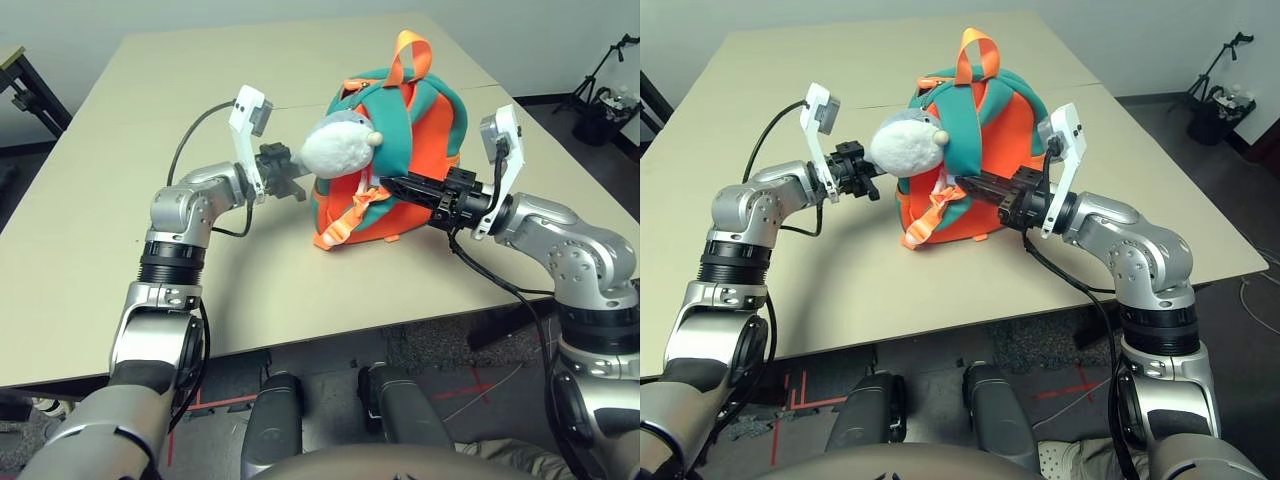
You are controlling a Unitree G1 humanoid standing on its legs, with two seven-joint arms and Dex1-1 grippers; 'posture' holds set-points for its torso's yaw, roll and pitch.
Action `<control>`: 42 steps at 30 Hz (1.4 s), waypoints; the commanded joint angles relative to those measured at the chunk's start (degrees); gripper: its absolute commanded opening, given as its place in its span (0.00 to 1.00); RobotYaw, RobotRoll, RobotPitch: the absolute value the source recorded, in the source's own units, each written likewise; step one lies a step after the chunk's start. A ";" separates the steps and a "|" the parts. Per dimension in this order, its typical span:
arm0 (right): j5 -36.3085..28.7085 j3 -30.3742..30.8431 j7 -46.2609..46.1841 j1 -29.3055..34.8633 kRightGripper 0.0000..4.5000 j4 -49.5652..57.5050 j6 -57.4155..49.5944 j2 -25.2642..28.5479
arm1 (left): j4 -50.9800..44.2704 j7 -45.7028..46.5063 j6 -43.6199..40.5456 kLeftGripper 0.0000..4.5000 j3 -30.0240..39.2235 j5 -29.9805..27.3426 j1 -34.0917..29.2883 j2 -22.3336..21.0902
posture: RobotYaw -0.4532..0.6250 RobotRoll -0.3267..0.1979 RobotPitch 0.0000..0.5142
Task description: Put the pencil case into the backpack and zip it.
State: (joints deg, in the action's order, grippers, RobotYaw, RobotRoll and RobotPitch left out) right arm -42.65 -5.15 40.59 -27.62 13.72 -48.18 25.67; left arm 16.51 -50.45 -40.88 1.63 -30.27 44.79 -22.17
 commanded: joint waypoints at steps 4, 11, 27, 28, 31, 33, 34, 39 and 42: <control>-1.02 0.73 1.02 0.11 0.00 1.86 0.66 -0.38 | -0.30 0.58 2.45 0.01 4.90 0.04 3.35 -5.39 | 0.32 0.62 0.16; -0.34 1.46 1.92 -0.45 0.00 0.80 1.16 -0.42 | -2.71 0.65 -3.20 0.01 15.06 -9.23 7.67 -8.31 | 0.33 0.62 0.15; 0.82 2.12 2.49 -0.13 0.00 -0.16 2.40 -0.82 | -16.08 -5.54 -12.80 0.91 9.78 -18.35 1.92 -11.25 | 0.33 0.62 0.12; 0.91 2.17 2.52 0.00 0.00 -0.22 2.48 -0.85 | -16.50 -5.94 -12.55 0.99 8.81 -17.91 1.53 -11.32 | 0.33 0.62 0.12; 1.02 2.26 2.61 0.12 0.00 -0.34 2.60 -0.95 | -17.16 -6.92 -11.91 0.99 6.79 -17.32 0.73 -11.19 | 0.33 0.62 0.11; 1.07 2.33 2.62 0.09 0.00 -0.43 2.65 -1.00 | -17.13 -7.46 -11.86 0.99 6.14 -17.60 0.63 -10.91 | 0.33 0.62 0.11; 1.08 2.37 2.62 0.10 0.00 -0.44 2.67 -1.03 | -17.09 -7.62 -12.09 0.99 5.94 -17.96 0.76 -10.68 | 0.33 0.62 0.11; 1.11 2.53 2.48 0.28 0.00 -0.36 2.84 -1.09 | -17.61 -8.19 -12.14 0.99 3.56 -17.13 0.79 -10.64 | 0.33 0.62 0.12; 1.04 2.52 2.36 0.32 0.00 -0.31 2.88 -1.16 | -17.90 -8.29 -12.25 0.99 2.11 -16.52 0.31 -10.85 | 0.32 0.62 0.12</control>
State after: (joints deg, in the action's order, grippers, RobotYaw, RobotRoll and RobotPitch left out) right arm -41.21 -3.43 41.93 -27.48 13.02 -46.21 25.09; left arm 0.24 -58.26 -52.97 4.99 -47.52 45.86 -32.52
